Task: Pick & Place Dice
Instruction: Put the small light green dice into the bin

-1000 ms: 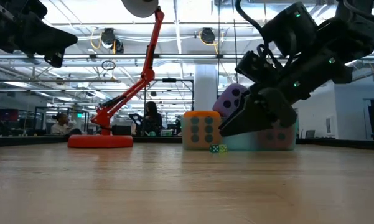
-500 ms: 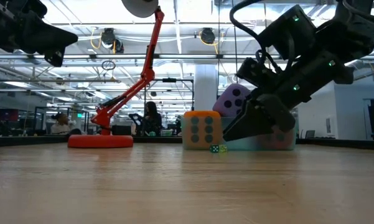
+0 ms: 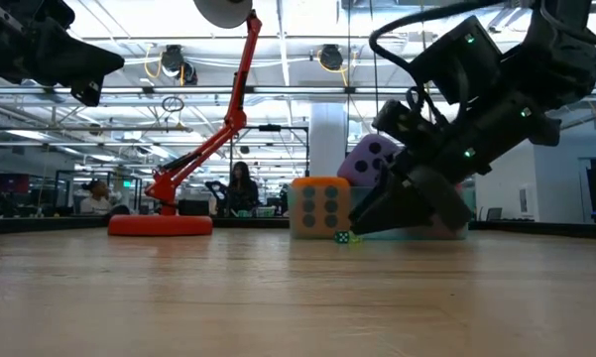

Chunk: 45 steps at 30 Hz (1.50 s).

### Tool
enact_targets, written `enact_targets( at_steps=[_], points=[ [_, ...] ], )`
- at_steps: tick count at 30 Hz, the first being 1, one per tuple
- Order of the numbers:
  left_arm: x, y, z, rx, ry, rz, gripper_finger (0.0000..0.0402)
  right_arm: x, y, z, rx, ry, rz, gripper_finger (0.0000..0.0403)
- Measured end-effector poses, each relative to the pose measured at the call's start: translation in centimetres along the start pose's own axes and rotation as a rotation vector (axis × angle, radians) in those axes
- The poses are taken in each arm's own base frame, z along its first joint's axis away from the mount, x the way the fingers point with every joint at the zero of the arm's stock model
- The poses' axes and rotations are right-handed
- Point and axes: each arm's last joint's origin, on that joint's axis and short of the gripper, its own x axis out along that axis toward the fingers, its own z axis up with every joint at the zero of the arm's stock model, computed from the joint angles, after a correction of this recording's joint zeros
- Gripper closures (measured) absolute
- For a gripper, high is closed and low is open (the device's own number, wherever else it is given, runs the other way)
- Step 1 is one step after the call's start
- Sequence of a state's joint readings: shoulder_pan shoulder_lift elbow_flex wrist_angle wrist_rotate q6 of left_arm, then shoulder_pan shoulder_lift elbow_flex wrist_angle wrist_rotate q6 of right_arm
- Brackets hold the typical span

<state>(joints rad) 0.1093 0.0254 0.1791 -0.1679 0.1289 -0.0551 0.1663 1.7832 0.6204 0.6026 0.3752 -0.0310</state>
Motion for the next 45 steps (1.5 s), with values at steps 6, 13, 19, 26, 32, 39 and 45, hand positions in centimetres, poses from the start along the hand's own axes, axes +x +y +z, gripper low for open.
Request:
enact_targets(
  at_steps=[6,13,19,26,32,39,45],
  points=[
    [0.0,0.0,0.0,-0.007,0.0,-0.001,0.0373,-0.5,1.2,-0.3,-0.137,0.007,-0.006,0.024],
    [0.0,0.0,0.0,-0.009,0.001,-0.001,0.0373,-0.7,1.5,-0.4,-0.179,0.015,-0.061,0.0243],
    [0.0,0.0,0.0,-0.006,0.0,-0.001,0.0373,-0.4,1.0,-0.3,-0.126,0.01,-0.074,0.0243],
    [0.0,0.0,0.0,-0.002,0.0,-0.001,0.0373,0.1,-0.1,0.0,-0.039,-0.011,0.0,0.0245],
    [0.0,0.0,0.0,-0.003,0.0,-0.001,0.0373,0.2,-0.2,-0.2,0.025,0.01,0.058,0.0246],
    [0.0,0.0,0.0,-0.009,-0.001,-0.001,0.0373,0.2,-0.3,-0.3,0.026,0.021,0.076,0.0252],
    [0.0,0.0,0.0,-0.003,-0.002,-0.001,0.0373,0.2,-0.2,-0.3,0.013,0.022,0.117,0.0282]
  ],
)
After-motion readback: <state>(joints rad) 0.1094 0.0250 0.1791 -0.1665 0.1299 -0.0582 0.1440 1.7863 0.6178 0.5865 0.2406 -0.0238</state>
